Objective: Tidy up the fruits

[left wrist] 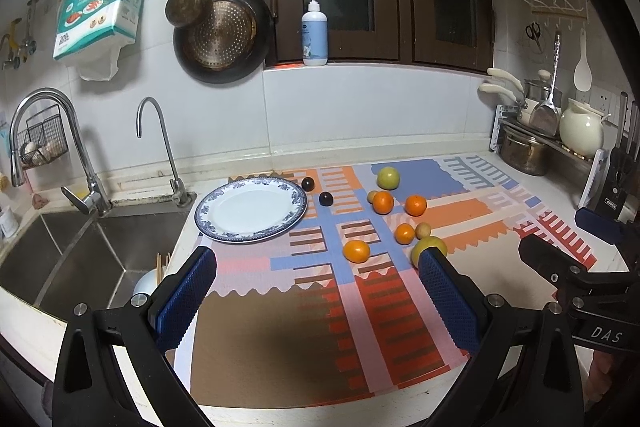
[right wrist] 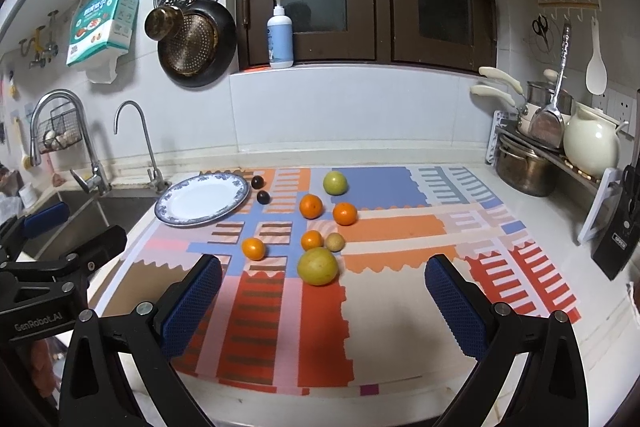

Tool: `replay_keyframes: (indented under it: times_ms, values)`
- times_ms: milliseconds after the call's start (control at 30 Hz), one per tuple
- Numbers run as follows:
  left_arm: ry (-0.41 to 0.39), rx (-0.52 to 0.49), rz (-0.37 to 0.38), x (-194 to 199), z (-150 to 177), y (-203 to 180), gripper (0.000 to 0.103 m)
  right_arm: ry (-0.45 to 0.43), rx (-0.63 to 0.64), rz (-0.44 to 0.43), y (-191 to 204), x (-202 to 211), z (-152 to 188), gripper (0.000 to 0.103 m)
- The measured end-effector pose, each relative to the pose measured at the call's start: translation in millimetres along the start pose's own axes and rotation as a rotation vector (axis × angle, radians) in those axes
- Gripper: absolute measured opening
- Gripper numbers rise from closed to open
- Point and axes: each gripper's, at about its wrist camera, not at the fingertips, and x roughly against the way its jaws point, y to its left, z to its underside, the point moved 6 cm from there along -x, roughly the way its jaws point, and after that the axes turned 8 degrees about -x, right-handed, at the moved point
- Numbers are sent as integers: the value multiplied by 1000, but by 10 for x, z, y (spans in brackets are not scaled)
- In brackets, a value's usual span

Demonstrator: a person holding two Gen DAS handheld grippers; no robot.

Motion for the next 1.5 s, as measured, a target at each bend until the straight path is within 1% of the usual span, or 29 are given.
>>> replay_keyframes:
  times_ms: [400, 1033, 1367, 1500]
  values:
    - [-19, 0, -3, 55, -43, 14, 103, -11, 8, -7, 32, 29, -28, 102]
    - [-28, 1, -3, 79, -87, 11, 103, -23, 9, -18, 47, 41, -46, 102]
    - [-27, -1, -3, 69, -99, -7, 103, -19, 9, -19, 43, 26, -54, 102]
    - [-20, -6, 3, 1, -137, -16, 103, -11, 8, -16, 44, -23, -77, 102]
